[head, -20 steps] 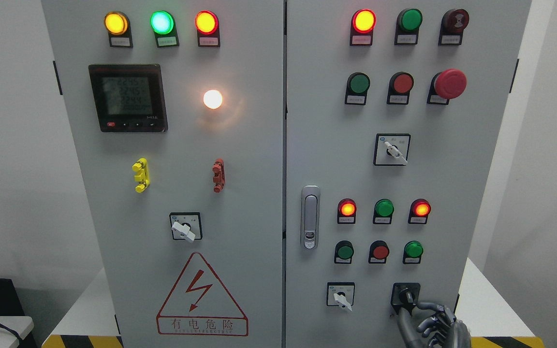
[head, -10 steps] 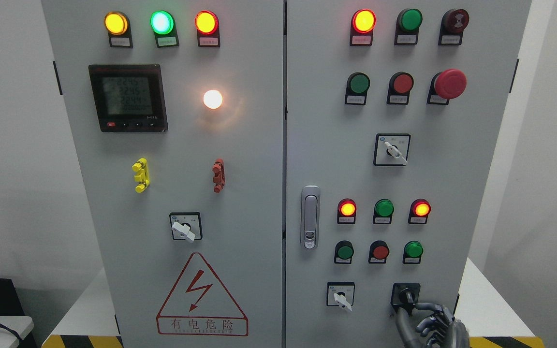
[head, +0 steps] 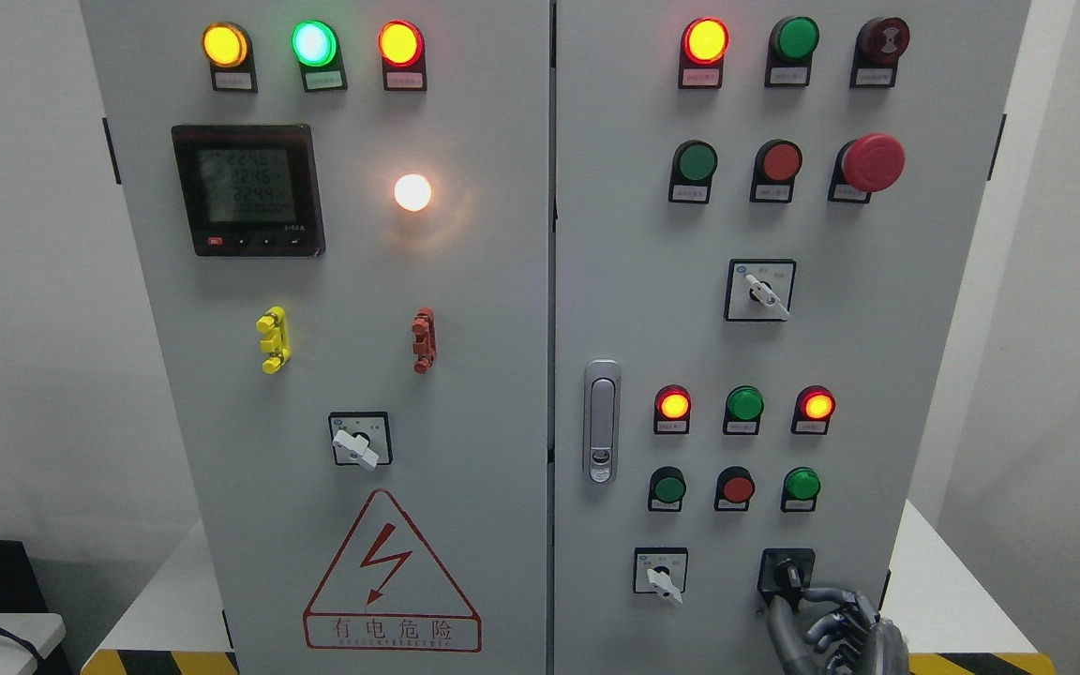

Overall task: Trip black knob to open circuit
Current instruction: 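Close the right hand's fingers around the black knob, then twist the black knob with the right hand to switch it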

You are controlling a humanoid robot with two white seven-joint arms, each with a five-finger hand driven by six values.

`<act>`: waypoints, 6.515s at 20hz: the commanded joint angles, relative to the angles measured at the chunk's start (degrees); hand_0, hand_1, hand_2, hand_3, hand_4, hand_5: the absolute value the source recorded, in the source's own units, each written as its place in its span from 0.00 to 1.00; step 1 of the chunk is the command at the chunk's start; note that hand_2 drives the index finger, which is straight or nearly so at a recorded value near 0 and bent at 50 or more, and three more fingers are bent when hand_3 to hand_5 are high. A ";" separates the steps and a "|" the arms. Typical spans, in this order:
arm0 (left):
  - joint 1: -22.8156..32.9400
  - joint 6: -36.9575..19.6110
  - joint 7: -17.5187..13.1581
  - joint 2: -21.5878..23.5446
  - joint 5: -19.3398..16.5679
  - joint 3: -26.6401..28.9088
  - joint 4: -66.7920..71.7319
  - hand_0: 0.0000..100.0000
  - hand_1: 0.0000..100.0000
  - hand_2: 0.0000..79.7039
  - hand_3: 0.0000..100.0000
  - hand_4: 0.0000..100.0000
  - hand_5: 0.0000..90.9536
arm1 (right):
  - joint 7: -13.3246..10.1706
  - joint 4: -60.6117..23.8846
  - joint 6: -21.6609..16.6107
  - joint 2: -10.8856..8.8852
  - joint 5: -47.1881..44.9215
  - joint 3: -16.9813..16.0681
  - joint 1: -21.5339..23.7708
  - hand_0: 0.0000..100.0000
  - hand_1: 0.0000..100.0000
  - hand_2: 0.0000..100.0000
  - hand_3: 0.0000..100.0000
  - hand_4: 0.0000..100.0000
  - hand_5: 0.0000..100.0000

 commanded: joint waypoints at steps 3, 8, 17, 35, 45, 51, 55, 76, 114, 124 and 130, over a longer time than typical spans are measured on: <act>-0.44 0.00 0.03 0.00 -1.93 0.00 0.00 0.12 0.39 0.00 0.00 0.00 0.00 | -0.03 -0.03 0.03 0.12 0.03 0.01 -0.07 0.35 0.78 0.48 0.85 0.88 0.93; -0.44 0.00 0.03 0.00 -1.84 0.00 0.00 0.12 0.39 0.00 0.00 0.00 0.00 | -0.03 -0.20 0.03 0.21 0.12 0.09 -0.07 0.38 0.79 0.47 0.85 0.88 0.92; -0.44 0.00 0.03 0.00 -1.85 0.00 0.00 0.12 0.39 0.00 0.00 0.00 0.00 | -0.03 -0.20 0.03 1.26 1.35 0.18 0.11 0.40 0.79 0.48 0.85 0.88 0.92; -0.44 0.00 0.03 0.00 -1.84 0.00 0.00 0.12 0.39 0.00 0.00 0.00 0.00 | -0.03 -0.29 0.03 2.49 1.35 0.44 0.11 0.44 0.78 0.50 0.86 0.88 0.92; -0.44 0.00 0.03 0.00 -1.85 0.00 0.00 0.12 0.39 0.00 0.00 0.00 0.00 | -0.03 -0.29 0.03 2.67 1.35 0.44 0.02 0.46 0.76 0.51 0.87 0.89 0.93; -0.44 0.00 0.03 0.00 -1.93 0.00 0.00 0.12 0.39 0.00 0.00 0.00 0.00 | -0.03 -0.29 0.03 3.02 1.26 0.53 0.02 0.47 0.75 0.52 0.87 0.89 0.93; -0.44 0.00 0.03 0.00 -1.93 0.00 0.00 0.12 0.39 0.00 0.00 0.00 0.00 | -0.03 -0.29 0.03 3.11 1.26 0.53 0.02 0.47 0.75 0.52 0.87 0.89 0.93; -0.44 0.00 0.03 0.00 -1.93 0.00 0.00 0.12 0.39 0.00 0.00 0.00 0.00 | -0.11 -0.64 0.03 3.20 1.17 0.97 0.11 0.48 0.73 0.56 0.89 0.90 0.93; -0.44 0.00 0.03 0.00 -1.84 0.00 0.00 0.12 0.39 0.00 0.00 0.00 0.00 | -0.03 -0.64 0.12 4.95 1.08 1.41 0.11 0.48 0.71 0.59 0.92 0.91 0.93; -0.44 0.00 0.03 0.00 -1.85 0.00 0.00 0.12 0.39 0.00 0.00 0.00 0.00 | -0.03 -0.64 -0.24 4.87 1.52 1.24 0.28 0.48 0.71 0.59 0.92 0.91 0.93; -0.44 0.00 0.03 0.00 -1.93 0.00 0.00 0.12 0.39 0.00 0.00 0.00 0.00 | -0.11 -0.47 -0.41 4.69 3.02 1.06 0.28 0.48 0.72 0.59 0.91 0.91 0.93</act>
